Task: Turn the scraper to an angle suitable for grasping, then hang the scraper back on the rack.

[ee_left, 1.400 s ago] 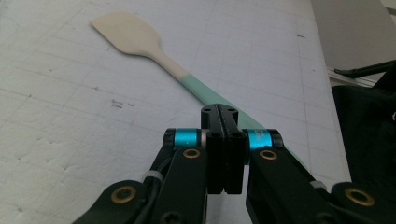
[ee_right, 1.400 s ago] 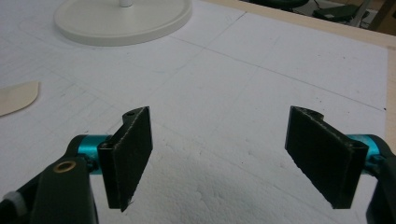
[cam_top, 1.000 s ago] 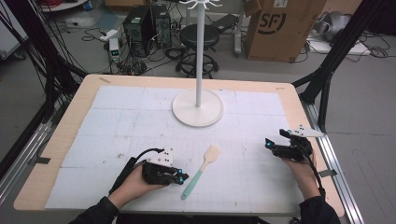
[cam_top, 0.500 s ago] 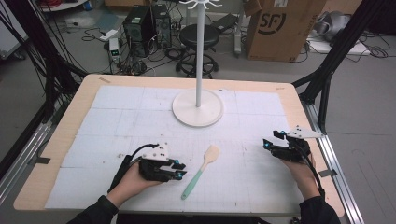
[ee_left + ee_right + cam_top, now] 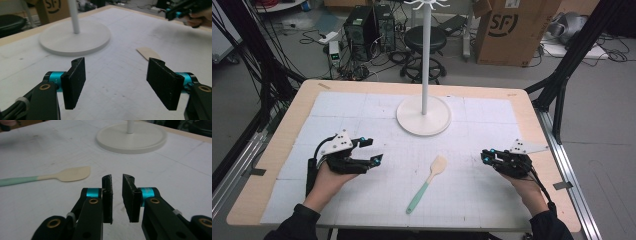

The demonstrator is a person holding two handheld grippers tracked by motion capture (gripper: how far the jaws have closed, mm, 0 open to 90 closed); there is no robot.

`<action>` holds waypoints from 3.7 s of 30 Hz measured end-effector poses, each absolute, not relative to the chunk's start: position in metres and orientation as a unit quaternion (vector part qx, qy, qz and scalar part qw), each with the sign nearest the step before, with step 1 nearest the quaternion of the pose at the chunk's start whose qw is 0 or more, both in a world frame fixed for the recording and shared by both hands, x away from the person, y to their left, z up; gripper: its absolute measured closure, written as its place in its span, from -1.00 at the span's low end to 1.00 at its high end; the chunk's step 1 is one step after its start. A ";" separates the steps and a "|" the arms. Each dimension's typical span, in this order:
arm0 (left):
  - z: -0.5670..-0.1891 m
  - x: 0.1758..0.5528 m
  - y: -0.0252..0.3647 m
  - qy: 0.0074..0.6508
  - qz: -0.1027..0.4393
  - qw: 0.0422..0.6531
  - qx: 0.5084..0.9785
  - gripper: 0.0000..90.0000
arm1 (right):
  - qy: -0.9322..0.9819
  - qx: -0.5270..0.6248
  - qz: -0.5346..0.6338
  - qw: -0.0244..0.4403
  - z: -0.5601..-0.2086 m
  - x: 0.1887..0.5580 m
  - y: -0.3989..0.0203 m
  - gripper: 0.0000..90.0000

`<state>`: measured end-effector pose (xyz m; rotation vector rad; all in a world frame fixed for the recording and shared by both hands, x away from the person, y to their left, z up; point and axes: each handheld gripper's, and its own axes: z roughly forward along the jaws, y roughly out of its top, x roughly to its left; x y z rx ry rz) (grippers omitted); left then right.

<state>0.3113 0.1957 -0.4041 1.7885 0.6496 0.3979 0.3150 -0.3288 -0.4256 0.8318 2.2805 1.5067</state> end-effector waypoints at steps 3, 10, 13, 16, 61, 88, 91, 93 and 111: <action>-0.404 0.313 0.205 0.289 0.180 0.565 0.752 -0.32 | 0.795 0.269 0.529 0.127 -0.427 0.312 -0.320 0.88; -0.403 0.316 0.219 0.303 0.197 0.561 0.745 -0.32 | 0.806 0.234 0.537 0.089 -0.423 0.307 -0.291 0.99; -0.402 0.318 0.227 0.312 0.204 0.560 0.740 -0.31 | 0.815 0.204 0.539 0.067 -0.421 0.303 -0.265 0.99; -0.402 0.318 0.235 0.317 0.210 0.560 0.736 -0.31 | 0.833 0.160 0.527 0.044 -0.423 0.295 -0.234 0.99; -0.404 0.320 0.246 0.323 0.222 0.548 0.739 -0.29 | 0.892 0.161 0.411 0.095 -0.450 0.334 -0.078 1.00; -0.408 0.314 0.293 0.370 0.268 0.536 0.710 -0.33 | 0.764 0.290 0.554 0.159 -0.387 0.339 -0.250 -0.23; -0.412 0.315 0.300 0.382 0.272 0.529 0.707 -0.33 | 0.745 0.317 0.564 0.165 -0.391 0.343 -0.272 -0.30; -0.413 0.315 0.302 0.384 0.274 0.527 0.707 -0.34 | 0.737 0.330 0.567 0.164 -0.395 0.346 -0.281 -0.42; -0.413 0.317 0.302 0.390 0.265 0.536 0.701 -0.38 | 0.744 0.317 0.574 0.129 -0.398 0.349 -0.289 -0.60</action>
